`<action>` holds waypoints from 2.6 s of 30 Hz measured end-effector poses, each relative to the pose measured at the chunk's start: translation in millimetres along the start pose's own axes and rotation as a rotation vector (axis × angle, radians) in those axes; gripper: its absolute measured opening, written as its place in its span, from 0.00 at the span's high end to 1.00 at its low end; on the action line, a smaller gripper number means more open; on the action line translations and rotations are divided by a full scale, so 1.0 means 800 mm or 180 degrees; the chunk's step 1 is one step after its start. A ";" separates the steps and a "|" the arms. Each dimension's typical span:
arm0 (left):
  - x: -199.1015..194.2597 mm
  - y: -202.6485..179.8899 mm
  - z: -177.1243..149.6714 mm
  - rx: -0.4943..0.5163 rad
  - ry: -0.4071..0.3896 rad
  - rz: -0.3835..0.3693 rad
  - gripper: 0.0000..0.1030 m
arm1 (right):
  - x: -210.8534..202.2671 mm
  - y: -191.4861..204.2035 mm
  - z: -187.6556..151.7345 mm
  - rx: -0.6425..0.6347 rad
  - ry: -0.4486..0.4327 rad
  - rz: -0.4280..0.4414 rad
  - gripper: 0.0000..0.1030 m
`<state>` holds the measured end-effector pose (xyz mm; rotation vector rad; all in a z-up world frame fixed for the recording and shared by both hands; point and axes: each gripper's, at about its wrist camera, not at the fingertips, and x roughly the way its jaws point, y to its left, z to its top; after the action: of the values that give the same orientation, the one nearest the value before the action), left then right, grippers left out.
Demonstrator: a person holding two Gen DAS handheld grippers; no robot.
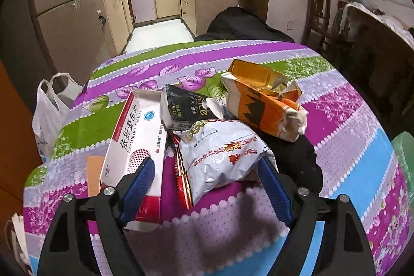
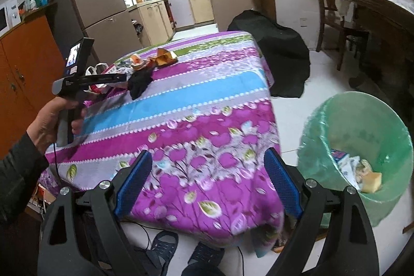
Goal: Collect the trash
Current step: 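Grasp the white snack bag with the left tool, then grasp the black cloth with the right tool while the left tool holds the snack bag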
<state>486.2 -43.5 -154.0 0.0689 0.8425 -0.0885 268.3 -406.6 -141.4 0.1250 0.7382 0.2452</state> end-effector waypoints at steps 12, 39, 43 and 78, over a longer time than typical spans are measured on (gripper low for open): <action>-0.018 0.016 -0.018 -0.0139 -0.0087 -0.0229 0.77 | 0.031 0.041 0.023 -0.0095 0.0027 0.0224 0.18; -0.203 0.104 -0.147 -0.0424 -0.0760 -0.0380 0.77 | 0.206 0.145 0.128 -0.0290 0.0464 0.0709 0.28; -0.200 0.101 -0.139 -0.0412 -0.0775 -0.0392 0.77 | 0.253 0.162 0.147 -0.0312 0.0526 0.0597 0.28; -0.226 -0.020 -0.119 -0.0025 -0.0923 -0.0816 0.77 | 0.006 0.108 0.104 -0.0437 -0.0465 0.0047 0.56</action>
<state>294.2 -41.2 -82.9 -0.0591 0.5583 -0.3285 312.8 -324.1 -66.3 0.0176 0.5738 0.2968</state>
